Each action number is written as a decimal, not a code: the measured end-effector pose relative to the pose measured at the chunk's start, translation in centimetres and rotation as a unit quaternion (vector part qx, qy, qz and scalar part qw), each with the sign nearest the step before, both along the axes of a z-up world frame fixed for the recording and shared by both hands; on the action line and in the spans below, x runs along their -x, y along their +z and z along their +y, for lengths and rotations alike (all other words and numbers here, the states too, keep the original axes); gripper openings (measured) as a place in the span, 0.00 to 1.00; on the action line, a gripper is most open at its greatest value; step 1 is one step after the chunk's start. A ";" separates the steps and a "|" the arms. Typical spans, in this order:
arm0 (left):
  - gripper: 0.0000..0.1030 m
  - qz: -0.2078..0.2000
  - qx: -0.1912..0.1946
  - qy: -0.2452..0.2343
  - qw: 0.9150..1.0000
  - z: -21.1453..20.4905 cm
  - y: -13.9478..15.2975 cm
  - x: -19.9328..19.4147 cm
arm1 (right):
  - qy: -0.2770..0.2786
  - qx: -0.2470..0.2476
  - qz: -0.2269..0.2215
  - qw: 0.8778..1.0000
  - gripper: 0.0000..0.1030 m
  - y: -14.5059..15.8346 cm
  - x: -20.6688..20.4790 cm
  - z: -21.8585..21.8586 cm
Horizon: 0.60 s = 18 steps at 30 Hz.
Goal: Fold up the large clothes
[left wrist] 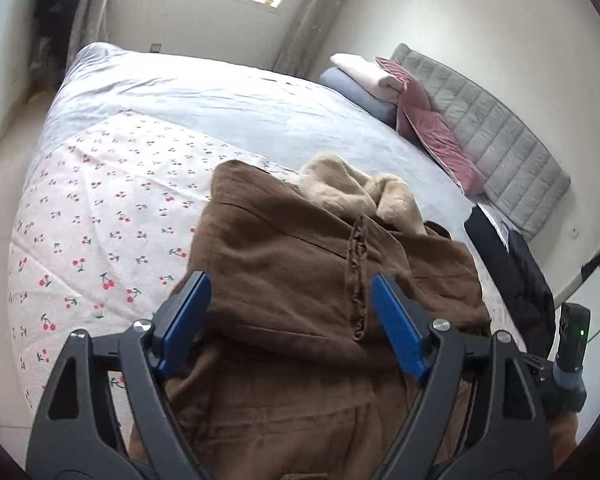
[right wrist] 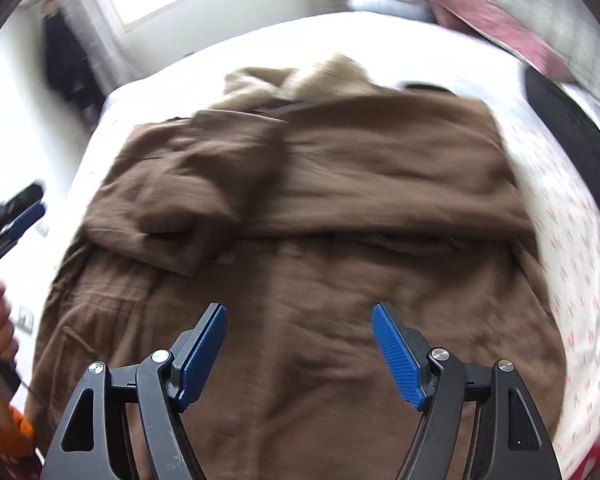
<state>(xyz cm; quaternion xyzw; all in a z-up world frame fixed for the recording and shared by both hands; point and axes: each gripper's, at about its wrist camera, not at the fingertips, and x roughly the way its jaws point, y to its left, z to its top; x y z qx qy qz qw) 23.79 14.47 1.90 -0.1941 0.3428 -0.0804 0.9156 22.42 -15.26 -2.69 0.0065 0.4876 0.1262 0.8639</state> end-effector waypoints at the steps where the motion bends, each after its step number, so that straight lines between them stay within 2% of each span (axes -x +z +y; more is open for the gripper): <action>1: 0.80 0.009 0.016 0.007 1.000 1.0 -0.9 -0.4 | 0.017 0.008 -0.005 1.000 0.74 0.1 -0.5 1.5; 6: 0.80 0.047 0.047 0.028 0.997 3.7 -4.0 -1.3 | 0.090 0.029 -0.012 0.995 0.74 -0.6 -4.7 9.1; 10: 0.80 0.065 0.073 0.023 0.995 3.8 -5.5 -1.8 | 0.112 0.112 -0.028 0.987 0.74 -2.9 -7.2 12.8; 13: 0.80 0.072 0.051 0.022 0.996 3.2 -5.6 -1.9 | 0.094 0.118 -0.025 0.988 0.72 -3.7 -8.7 11.5; 18: 0.80 0.079 0.043 0.026 0.996 3.3 -5.2 -1.8 | -0.012 0.082 -0.003 0.997 0.72 -2.0 -9.5 3.2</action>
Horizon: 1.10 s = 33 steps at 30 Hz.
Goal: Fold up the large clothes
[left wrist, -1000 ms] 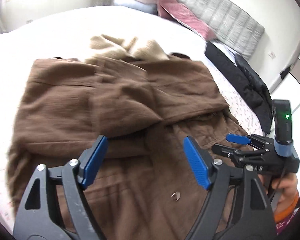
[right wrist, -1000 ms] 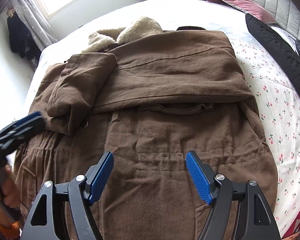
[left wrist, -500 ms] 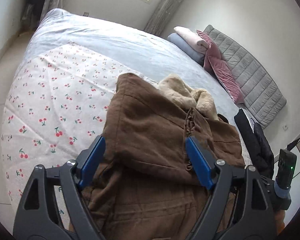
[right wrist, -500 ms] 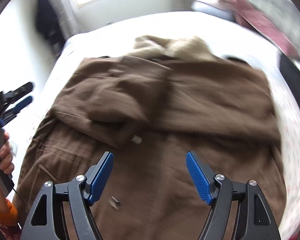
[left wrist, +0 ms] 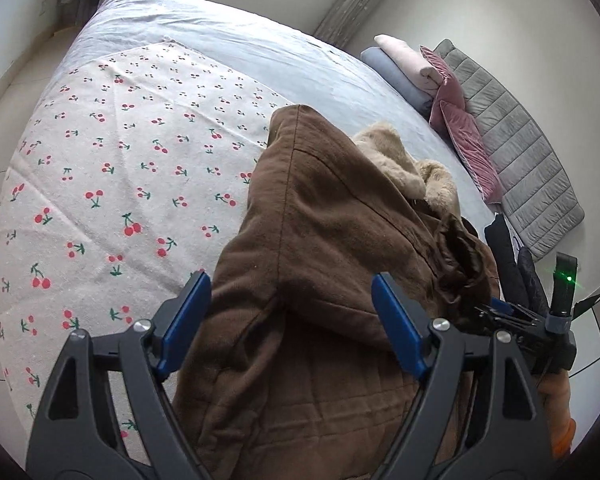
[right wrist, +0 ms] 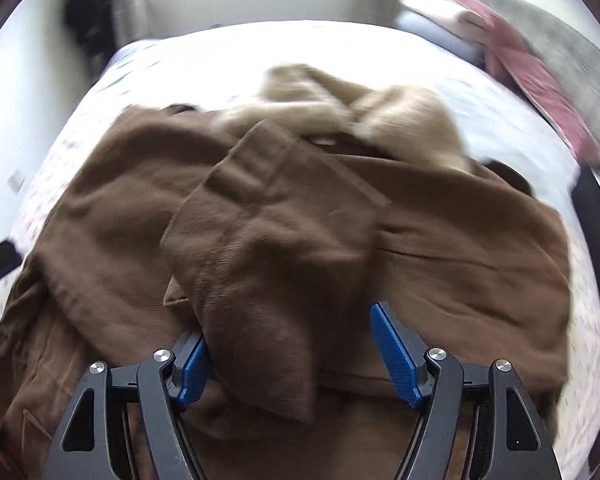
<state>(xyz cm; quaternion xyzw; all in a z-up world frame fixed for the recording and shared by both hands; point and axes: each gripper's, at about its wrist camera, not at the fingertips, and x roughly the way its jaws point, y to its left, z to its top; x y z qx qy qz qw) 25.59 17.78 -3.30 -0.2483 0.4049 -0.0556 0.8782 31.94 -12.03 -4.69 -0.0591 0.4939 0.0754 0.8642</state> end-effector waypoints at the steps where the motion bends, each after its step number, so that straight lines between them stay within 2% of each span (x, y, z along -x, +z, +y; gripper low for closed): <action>1: 0.80 0.002 -0.006 0.001 1.000 0.0 0.3 0.1 | -0.006 -0.017 0.004 1.000 0.72 0.4 0.1 -1.4; 6: 0.80 0.028 -0.031 0.023 0.999 1.0 1.3 0.4 | -0.031 -0.143 0.004 0.989 0.73 3.4 2.7 -10.6; 8: 0.80 0.030 -0.039 0.031 0.998 1.5 1.9 0.5 | -0.041 -0.209 0.000 0.977 0.73 4.0 3.6 -13.8; 11: 0.80 0.034 -0.050 0.032 0.998 1.7 3.2 0.6 | -0.058 -0.295 0.014 0.954 0.73 3.8 3.8 -16.3; 13: 0.80 0.037 -0.062 0.021 0.997 1.5 3.9 0.4 | -0.058 -0.313 0.021 0.948 0.73 3.3 3.2 -16.4; 18: 0.80 0.053 -0.124 -0.028 0.990 0.0 4.2 -3.6 | -0.057 -0.278 0.041 0.958 0.73 0.6 0.2 -14.7; 20: 0.80 0.061 -0.122 -0.041 0.990 -0.1 3.6 -6.2 | -0.058 -0.274 0.049 0.959 0.72 -0.8 -1.3 -13.7; 22: 0.80 0.065 -0.102 -0.047 0.991 0.0 2.6 -9.3 | -0.063 -0.258 0.049 0.963 0.69 -1.9 -2.4 -12.8; 25: 0.80 0.085 -0.078 -0.050 0.992 -0.3 0.3 -13.2 | -0.063 -0.218 0.048 0.973 0.44 -3.1 -3.4 -11.3; 26: 0.79 0.091 -0.069 -0.051 0.992 -0.5 -0.3 -14.0 | -0.056 -0.193 0.041 0.979 0.28 -3.1 -3.5 -10.5; 27: 0.62 0.097 -0.056 -0.051 0.992 -0.6 -1.2 -15.1 | -0.046 -0.172 0.028 0.984 0.16 -2.9 -3.4 -9.9; 29: 0.21 0.095 -0.015 -0.056 0.994 -0.7 -2.0 -16.0 | -0.028 -0.148 -0.001 0.989 0.09 -2.0 -3.2 -9.0; 30: 0.18 0.083 0.006 -0.044 0.996 -0.4 -1.7 -15.9 | -0.019 -0.135 -0.022 0.990 0.08 -1.2 -2.9 -8.6; 33: 0.15 0.008 0.053 -0.019 0.998 0.8 0.1 -14.2 | 0.004 -0.115 -0.092 0.989 0.07 1.9 -2.0 -7.8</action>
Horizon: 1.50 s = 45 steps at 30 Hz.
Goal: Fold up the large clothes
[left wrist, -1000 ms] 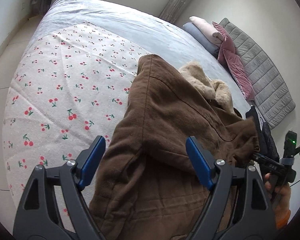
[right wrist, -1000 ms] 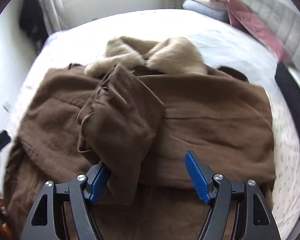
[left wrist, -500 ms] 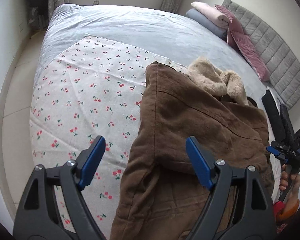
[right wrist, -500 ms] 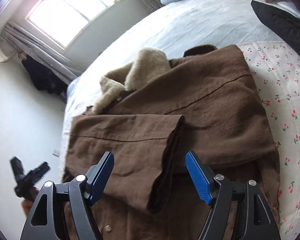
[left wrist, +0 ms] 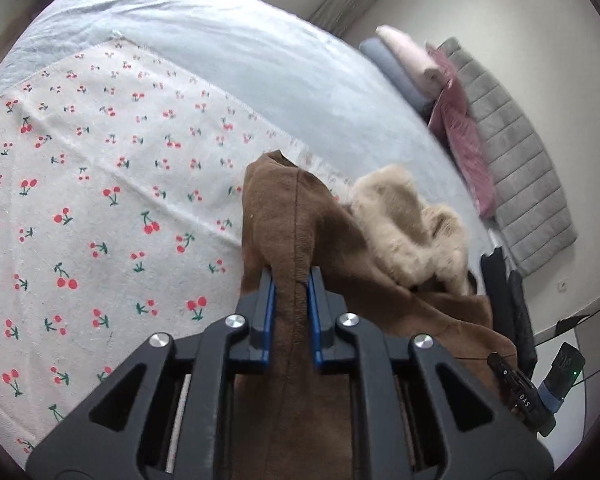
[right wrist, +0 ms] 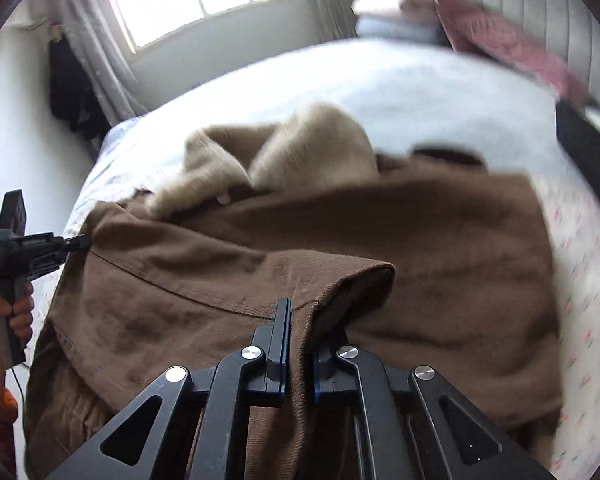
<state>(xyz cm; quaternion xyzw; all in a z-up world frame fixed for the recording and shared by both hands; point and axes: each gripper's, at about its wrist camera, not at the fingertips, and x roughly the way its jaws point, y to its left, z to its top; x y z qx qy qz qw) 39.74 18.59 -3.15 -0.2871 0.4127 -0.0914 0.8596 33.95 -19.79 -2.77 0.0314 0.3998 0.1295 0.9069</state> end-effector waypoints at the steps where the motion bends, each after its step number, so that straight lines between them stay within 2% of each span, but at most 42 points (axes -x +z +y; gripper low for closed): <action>1: 0.15 -0.023 0.006 0.011 1.000 0.5 0.3 0.7 | 0.001 0.006 -0.023 1.000 0.07 0.9 0.1 0.3; 3: 0.15 -0.045 0.010 0.026 0.999 1.3 0.0 1.4 | 0.006 0.011 -0.061 0.998 0.07 2.0 -0.2 0.7; 4: 0.15 -0.039 0.000 0.032 0.999 1.4 -0.5 1.2 | 0.009 0.008 -0.070 0.997 0.07 2.0 -0.8 0.9; 5: 0.17 -0.024 -0.024 0.033 0.999 1.2 -1.2 0.9 | 0.007 0.007 -0.061 0.998 0.07 1.6 -1.6 1.0; 7: 0.25 0.011 -0.073 0.036 0.997 0.7 -2.4 0.3 | -0.002 0.023 -0.002 1.000 0.09 -1.0 -4.2 1.4; 9: 0.30 0.017 -0.083 0.043 0.995 0.8 -2.1 0.6 | -0.024 0.054 0.044 0.997 0.24 -3.4 -5.6 1.2; 10: 0.30 0.004 -0.091 0.053 0.994 0.9 -1.2 1.1 | -0.037 0.059 0.048 0.996 0.27 -3.9 -5.6 0.8; 12: 0.32 -0.027 -0.115 0.052 0.992 1.0 0.9 1.9 | -0.052 0.049 0.029 0.997 0.33 -3.4 -4.6 0.0; 14: 0.32 -0.047 -0.134 0.038 0.989 0.3 2.8 2.1 | -0.051 0.050 0.006 0.997 0.35 -2.5 -3.5 -0.1; 17: 0.32 -0.058 -0.138 -0.006 0.989 -2.4 3.8 2.0 | -0.031 0.054 -0.021 0.998 0.37 -0.8 -2.3 1.4; 20: 0.32 -0.041 -0.147 -0.053 0.987 -5.4 1.4 1.7 | 0.004 0.056 -0.011 0.998 0.38 -1.1 -1.7 4.1; 22: 0.32 -0.020 -0.163 -0.068 0.984 -6.1 -1.6 1.5 | 0.020 0.066 0.007 0.998 0.39 -2.7 -1.5 5.3; 24: 0.32 -0.021 -0.189 -0.083 0.978 -6.3 -4.5 1.7 | 0.019 0.080 0.034 0.996 0.39 -4.8 -1.5 5.0; 26: 0.32 -0.027 -0.154 -0.079 0.984 -5.4 -4.7 1.9 | 0.016 0.043 0.045 0.998 0.39 -6.4 -1.4 3.4; 27: 0.32 -0.022 -0.153 -0.075 0.985 -5.2 -4.4 1.9 | 0.013 0.012 0.041 0.999 0.38 -6.5 -1.1 2.2; 28: 0.32 -0.012 -0.160 -0.072 0.984 -5.2 -4.1 1.9 | 0.005 -0.008 0.046 0.999 0.38 -6.3 -0.8 1.2; 31: 0.37 0.004 -0.195 -0.082 0.977 -6.1 -2.4 3.4 | -0.015 -0.012 0.068 0.997 0.42 -4.7 0.9 -1.1; 33: 0.60 0.005 -0.204 -0.095 0.974 -6.7 -0.9 5.6 | -0.001 -0.016 0.063 0.998 0.50 -3.0 3.0 -2.4; 34: 0.64 -0.002 -0.206 -0.097 0.974 -6.8 0.0 7.1 | 0.002 -0.011 0.056 0.998 0.52 -1.9 4.4 -3.1; 36: 0.72 -0.019 -0.199 -0.095 0.975 -6.6 1.8 9.9 | 0.005 0.003 0.041 0.999 0.62 0.1 7.3 -4.4; 39: 0.80 -0.020 -0.180 -0.091 0.979 -5.7 4.2 14.2 | 0.005 0.009 0.019 1.000 0.67 3.2 12.1 -6.5; 43: 0.83 -0.020 -0.179 -0.075 0.981 -4.5 7.2 19.2 | -0.008 0.000 -0.008 1.000 0.75 6.6 18.6 -9.5; 45: 0.91 -0.019 -0.173 -0.067 0.982 -3.6 8.3 21.8 | -0.014 -0.009 -0.017 1.000 0.79 7.6 21.4 -11.1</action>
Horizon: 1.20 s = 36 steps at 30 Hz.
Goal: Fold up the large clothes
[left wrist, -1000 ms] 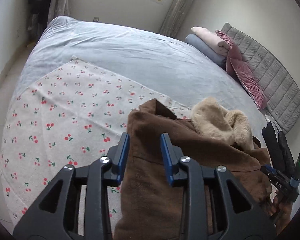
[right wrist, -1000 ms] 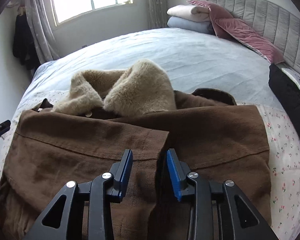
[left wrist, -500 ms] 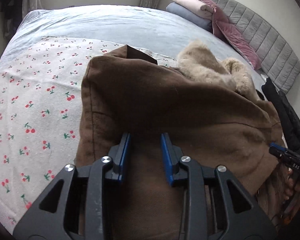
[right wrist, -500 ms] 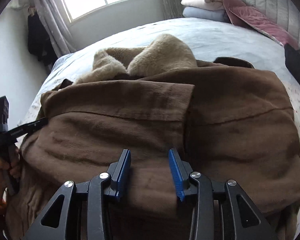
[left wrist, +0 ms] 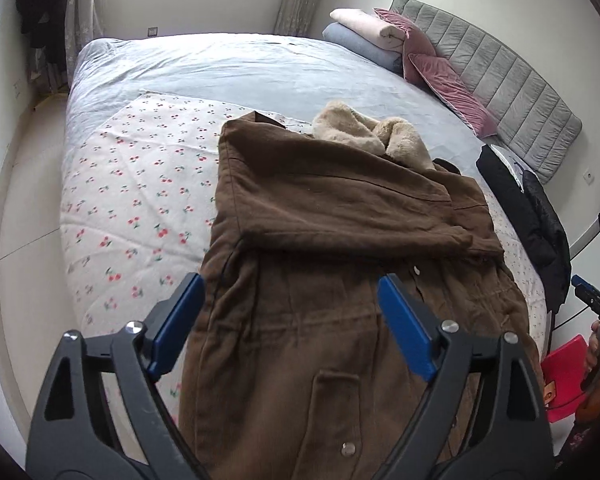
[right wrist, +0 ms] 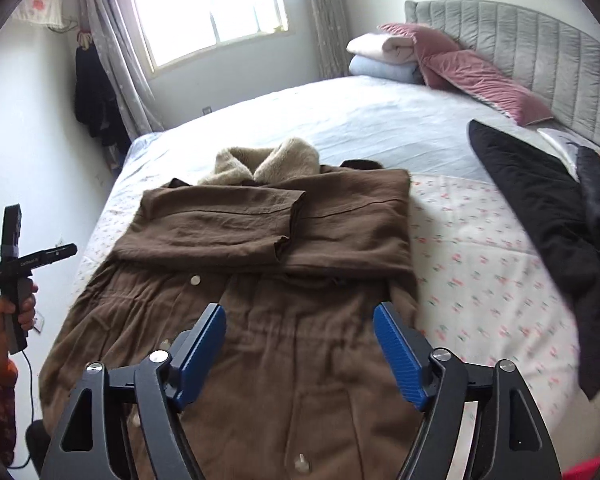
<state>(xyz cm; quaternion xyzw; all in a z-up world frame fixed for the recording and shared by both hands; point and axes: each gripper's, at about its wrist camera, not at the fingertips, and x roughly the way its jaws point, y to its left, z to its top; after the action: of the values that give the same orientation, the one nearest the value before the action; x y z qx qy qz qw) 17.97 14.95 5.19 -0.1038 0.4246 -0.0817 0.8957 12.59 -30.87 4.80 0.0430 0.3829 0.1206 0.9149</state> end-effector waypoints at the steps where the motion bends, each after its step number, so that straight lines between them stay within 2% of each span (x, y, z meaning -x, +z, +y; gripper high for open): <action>1: 0.94 -0.001 0.005 0.001 1.000 0.4 0.5 1.3 | -0.002 -0.006 -0.003 1.000 0.80 0.4 1.3 -0.7; 5: 0.96 -0.001 0.008 0.008 1.000 1.5 1.6 6.0 | -0.018 -0.007 -0.004 1.000 0.83 0.8 5.6 -3.0; 8: 0.96 0.002 0.001 0.014 1.000 1.8 1.5 8.5 | -0.034 -0.009 0.008 0.999 0.83 0.0 7.7 -4.5; 12: 0.96 0.019 -0.013 0.001 1.000 2.2 -0.3 11.7 | -0.049 -0.042 0.037 0.997 0.83 -2.4 10.0 -6.2; 17: 0.96 0.068 -0.017 -0.011 0.997 3.8 -4.5 13.7 | -0.060 -0.092 0.082 0.991 0.83 -6.0 12.0 -8.2; 19: 0.96 0.088 0.005 -0.010 0.996 4.9 -6.2 14.3 | -0.061 -0.114 0.098 0.987 0.83 -7.2 12.6 -8.9; 21: 0.96 0.106 0.043 -0.009 0.993 6.2 -7.8 14.8 | -0.058 -0.145 0.116 0.981 0.83 -8.5 13.0 -9.5; 25: 0.92 0.134 0.145 -0.011 0.980 8.0 -11.0 15.5 | -0.066 -0.199 0.140 0.968 0.83 -11.0 13.5 -10.7; 27: 0.86 0.137 0.175 -0.019 0.975 8.2 -12.0 16.0 | -0.074 -0.227 0.148 0.960 0.83 -12.2 13.6 -11.2; 32: 0.75 0.149 0.209 -0.048 0.965 6.7 -13.6 17.2 | -0.083 -0.265 0.160 0.947 0.83 -14.2 13.5 -11.5; 36: 0.69 0.147 0.206 -0.055 0.966 6.2 -13.4 17.5 | -0.080 -0.287 0.173 0.939 0.82 -15.5 13.0 -10.9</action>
<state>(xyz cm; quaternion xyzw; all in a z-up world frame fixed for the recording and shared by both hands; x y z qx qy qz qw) 0.46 21.11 -8.16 -0.2735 0.5302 -0.2007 0.7770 -0.43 -41.77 -10.67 0.3540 0.4796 0.1425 0.7901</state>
